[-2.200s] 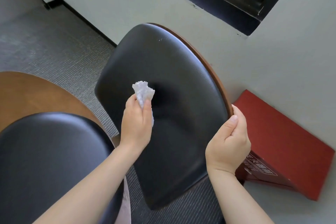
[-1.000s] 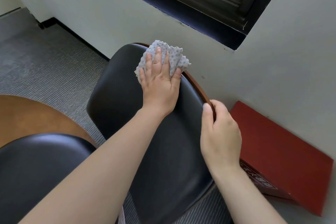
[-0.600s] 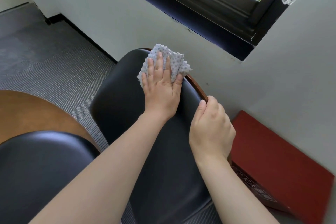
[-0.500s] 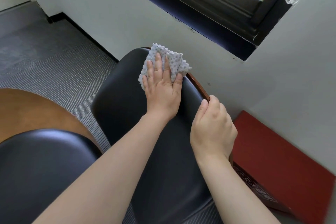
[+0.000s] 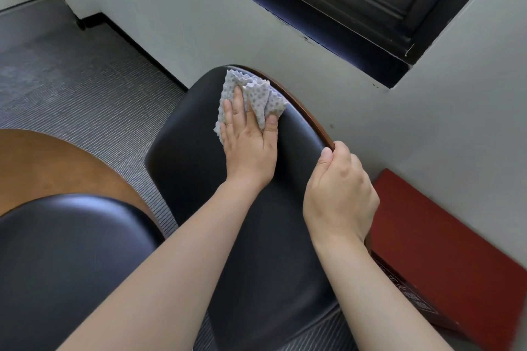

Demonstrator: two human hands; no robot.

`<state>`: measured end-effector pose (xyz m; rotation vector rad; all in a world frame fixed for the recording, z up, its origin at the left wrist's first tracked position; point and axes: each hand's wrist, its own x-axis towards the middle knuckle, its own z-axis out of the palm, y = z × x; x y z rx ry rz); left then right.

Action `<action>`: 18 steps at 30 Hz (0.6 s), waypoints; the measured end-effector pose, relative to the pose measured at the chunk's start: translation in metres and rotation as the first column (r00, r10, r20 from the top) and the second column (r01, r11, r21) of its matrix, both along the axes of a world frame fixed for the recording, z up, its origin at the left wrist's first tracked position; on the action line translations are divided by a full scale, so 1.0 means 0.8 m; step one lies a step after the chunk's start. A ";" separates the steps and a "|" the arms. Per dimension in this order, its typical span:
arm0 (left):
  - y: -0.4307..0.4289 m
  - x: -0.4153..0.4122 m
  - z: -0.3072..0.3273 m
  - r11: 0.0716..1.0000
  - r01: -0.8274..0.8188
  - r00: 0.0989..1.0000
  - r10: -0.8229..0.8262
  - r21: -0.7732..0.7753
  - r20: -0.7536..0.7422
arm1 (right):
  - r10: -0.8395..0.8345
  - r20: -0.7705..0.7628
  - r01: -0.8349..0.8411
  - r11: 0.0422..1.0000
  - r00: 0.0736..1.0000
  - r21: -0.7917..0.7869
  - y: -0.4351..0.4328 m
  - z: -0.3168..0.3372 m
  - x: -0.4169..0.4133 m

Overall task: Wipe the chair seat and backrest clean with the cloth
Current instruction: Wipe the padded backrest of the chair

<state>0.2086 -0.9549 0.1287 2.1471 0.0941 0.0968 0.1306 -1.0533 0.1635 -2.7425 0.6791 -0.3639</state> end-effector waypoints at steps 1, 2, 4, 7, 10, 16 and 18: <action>0.001 0.000 -0.003 1.000 -0.001 1.000 0.001 -0.009 0.006 | 0.001 0.001 -0.001 1.000 1.000 -0.001 0.000 0.000 0.000; 0.005 -0.001 -0.009 1.000 -0.007 1.000 0.007 -0.019 0.007 | 0.004 0.000 -0.004 1.000 1.000 -0.003 0.000 0.000 0.000; 0.016 -0.007 -0.026 0.998 -0.036 0.999 0.034 -0.042 -0.030 | 0.009 -0.004 -0.009 1.000 1.000 -0.006 0.000 -0.001 0.000; 0.034 -0.022 -0.056 0.995 -0.074 0.992 0.067 -0.064 -0.104 | 0.008 -0.002 -0.008 1.000 1.000 -0.019 0.000 -0.003 0.001; 0.042 -0.032 -0.078 0.993 -0.081 0.993 0.072 -0.092 -0.097 | 0.003 -0.005 -0.004 1.000 1.000 -0.024 -0.001 -0.005 0.001; 0.069 -0.054 -0.134 0.991 -0.119 0.981 0.108 -0.062 -0.163 | 0.013 0.014 -0.013 0.999 1.000 -0.030 -0.005 -0.007 0.000; 0.080 -0.059 -0.154 0.990 -0.124 0.975 0.110 -0.061 -0.195 | 0.015 0.015 -0.015 0.999 1.000 -0.034 -0.006 -0.008 0.000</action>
